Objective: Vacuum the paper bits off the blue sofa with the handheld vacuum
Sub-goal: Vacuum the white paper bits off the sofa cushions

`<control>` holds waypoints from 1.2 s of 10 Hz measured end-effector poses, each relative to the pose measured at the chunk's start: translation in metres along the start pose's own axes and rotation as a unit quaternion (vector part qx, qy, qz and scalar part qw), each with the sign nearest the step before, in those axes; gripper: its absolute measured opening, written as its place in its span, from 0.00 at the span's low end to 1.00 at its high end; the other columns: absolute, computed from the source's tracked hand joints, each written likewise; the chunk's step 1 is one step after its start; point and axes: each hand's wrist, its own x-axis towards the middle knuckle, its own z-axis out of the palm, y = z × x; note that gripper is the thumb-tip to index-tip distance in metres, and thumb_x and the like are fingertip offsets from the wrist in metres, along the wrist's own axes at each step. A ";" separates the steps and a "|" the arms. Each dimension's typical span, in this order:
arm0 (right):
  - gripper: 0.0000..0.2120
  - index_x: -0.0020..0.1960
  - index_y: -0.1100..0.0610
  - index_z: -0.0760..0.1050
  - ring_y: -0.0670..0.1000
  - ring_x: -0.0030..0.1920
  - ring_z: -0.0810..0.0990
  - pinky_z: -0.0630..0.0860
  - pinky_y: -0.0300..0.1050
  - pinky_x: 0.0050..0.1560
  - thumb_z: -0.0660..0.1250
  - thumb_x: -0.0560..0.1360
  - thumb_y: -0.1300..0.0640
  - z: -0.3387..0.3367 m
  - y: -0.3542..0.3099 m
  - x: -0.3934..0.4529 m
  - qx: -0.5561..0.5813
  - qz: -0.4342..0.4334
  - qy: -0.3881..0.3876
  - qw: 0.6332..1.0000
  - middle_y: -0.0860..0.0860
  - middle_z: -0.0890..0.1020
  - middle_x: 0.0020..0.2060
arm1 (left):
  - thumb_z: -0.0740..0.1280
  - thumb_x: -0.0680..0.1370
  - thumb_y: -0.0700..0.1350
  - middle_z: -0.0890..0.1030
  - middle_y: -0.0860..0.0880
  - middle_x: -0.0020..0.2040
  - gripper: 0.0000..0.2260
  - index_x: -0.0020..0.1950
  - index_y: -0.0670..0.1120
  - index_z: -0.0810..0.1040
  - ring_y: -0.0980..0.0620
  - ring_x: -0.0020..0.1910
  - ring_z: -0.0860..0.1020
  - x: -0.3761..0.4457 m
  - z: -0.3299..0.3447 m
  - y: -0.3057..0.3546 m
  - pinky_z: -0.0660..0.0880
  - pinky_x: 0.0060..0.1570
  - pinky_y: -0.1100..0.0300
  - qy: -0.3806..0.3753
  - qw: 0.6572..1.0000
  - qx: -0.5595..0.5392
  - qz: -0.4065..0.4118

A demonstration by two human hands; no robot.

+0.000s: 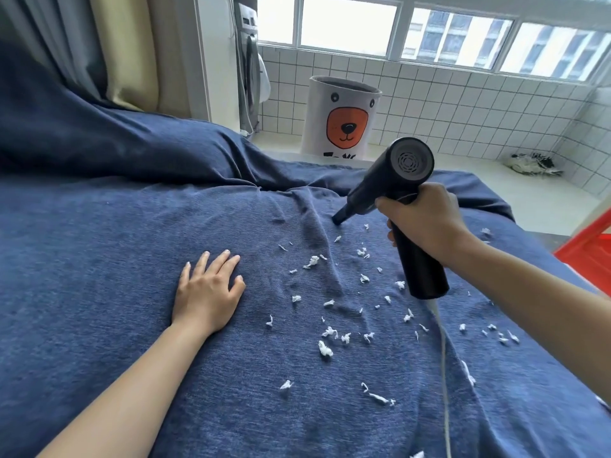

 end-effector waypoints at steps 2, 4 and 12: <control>0.12 0.37 0.64 0.79 0.53 0.27 0.85 0.85 0.55 0.41 0.71 0.72 0.56 -0.006 0.001 -0.010 0.003 0.008 0.003 1.000 0.60 0.85 0.32 | 0.53 0.81 0.57 0.58 0.57 0.77 0.23 0.76 0.57 0.60 0.51 0.77 0.52 0.000 0.000 -0.001 0.47 0.76 0.48 0.001 1.000 -0.002 -0.005; 0.12 0.36 0.62 0.80 0.50 0.26 0.84 0.85 0.54 0.42 0.72 0.72 0.54 -0.023 -0.001 -0.031 0.010 0.021 0.002 1.000 0.58 0.85 0.32 | 0.51 0.81 0.57 0.57 0.58 0.78 0.23 0.76 0.57 0.59 0.51 0.78 0.51 0.000 0.000 0.000 0.46 0.76 0.48 -0.008 1.000 0.005 -0.007; 0.13 0.33 0.60 0.78 0.49 0.26 0.83 0.80 0.41 0.35 0.73 0.72 0.53 -0.039 -0.015 -0.085 0.039 -0.009 -0.021 0.999 0.56 0.84 0.29 | 0.51 0.82 0.54 0.56 0.54 0.78 0.23 0.78 0.53 0.58 0.51 0.78 0.51 -0.021 -0.008 0.003 0.46 0.76 0.50 -0.030 0.999 -0.001 -0.013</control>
